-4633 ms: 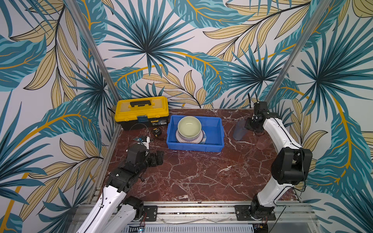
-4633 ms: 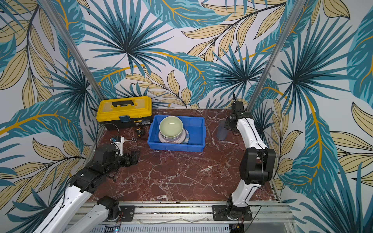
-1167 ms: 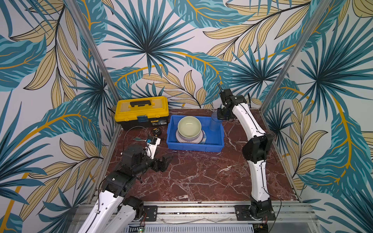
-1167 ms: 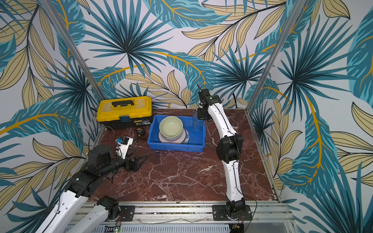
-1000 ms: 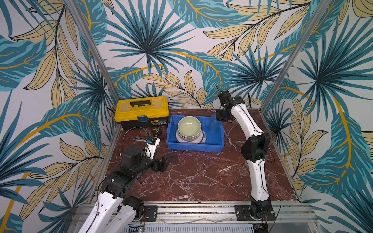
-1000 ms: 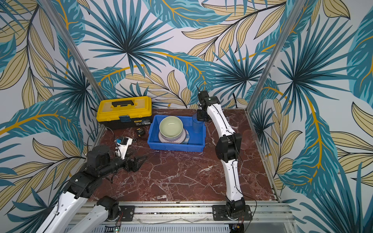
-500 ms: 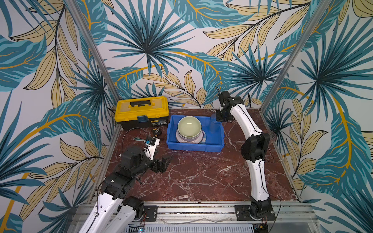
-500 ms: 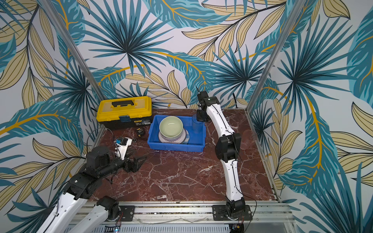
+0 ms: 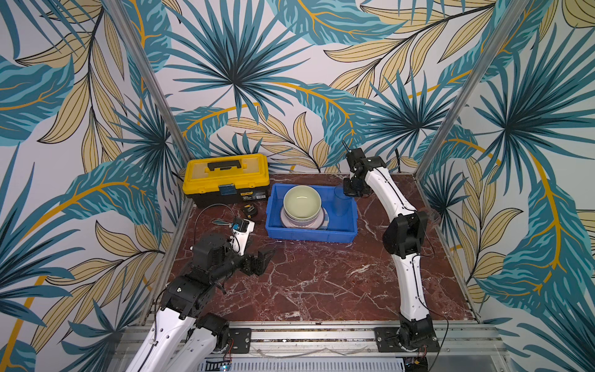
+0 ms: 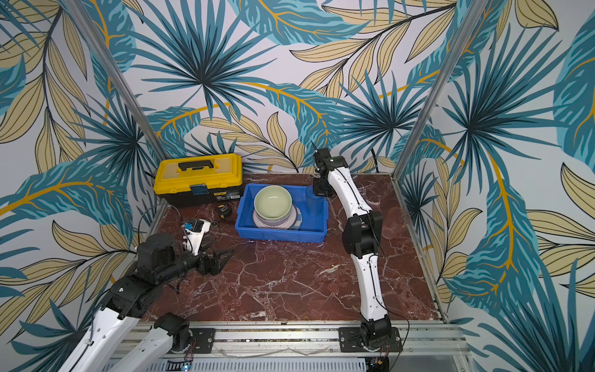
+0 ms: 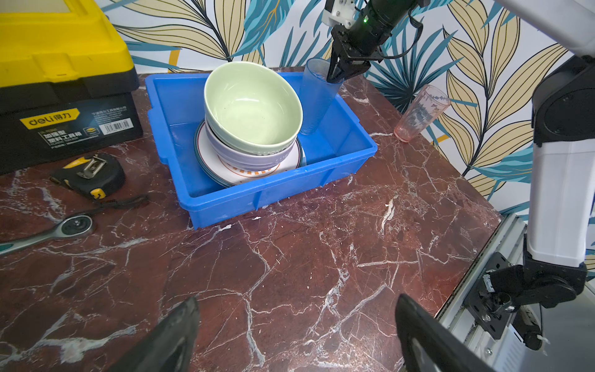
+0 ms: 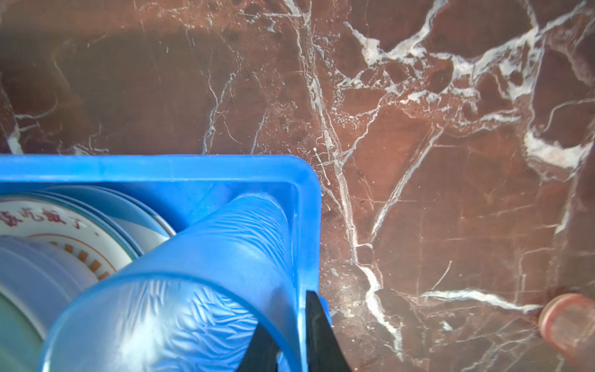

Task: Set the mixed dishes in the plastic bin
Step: 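Carry the blue cup into the bin corner and lower it upright, then open the right gripper and move it toward the pink cup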

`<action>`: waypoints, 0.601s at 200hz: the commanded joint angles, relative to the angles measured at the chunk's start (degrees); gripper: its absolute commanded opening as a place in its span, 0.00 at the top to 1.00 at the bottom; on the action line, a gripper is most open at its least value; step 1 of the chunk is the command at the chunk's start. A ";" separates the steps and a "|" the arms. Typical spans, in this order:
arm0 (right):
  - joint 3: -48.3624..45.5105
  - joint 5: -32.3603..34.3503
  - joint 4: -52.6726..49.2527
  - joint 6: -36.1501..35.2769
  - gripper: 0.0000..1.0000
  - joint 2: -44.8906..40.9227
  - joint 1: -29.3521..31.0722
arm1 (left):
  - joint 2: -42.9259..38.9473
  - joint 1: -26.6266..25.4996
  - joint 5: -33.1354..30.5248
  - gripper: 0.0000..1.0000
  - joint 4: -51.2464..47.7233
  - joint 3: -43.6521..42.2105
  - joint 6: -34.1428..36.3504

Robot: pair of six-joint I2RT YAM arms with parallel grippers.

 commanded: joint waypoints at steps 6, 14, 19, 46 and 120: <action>-1.86 -0.46 0.80 0.17 0.79 -0.45 0.26 | -0.64 0.09 -0.05 0.05 0.82 -0.46 0.51; -1.97 -0.65 0.98 0.16 0.77 -0.69 0.24 | -0.64 0.08 0.04 0.05 0.82 -0.46 0.51; -1.97 -0.61 1.00 0.20 0.75 -0.78 0.21 | -0.64 0.13 0.05 0.05 0.82 -0.46 0.51; -2.05 -0.15 1.09 0.01 0.65 -1.42 0.27 | -0.64 0.15 0.16 0.05 0.81 -0.46 0.51; -5.12 0.52 2.67 0.28 0.55 -7.31 0.28 | -0.29 0.13 0.82 0.05 0.86 -0.55 0.51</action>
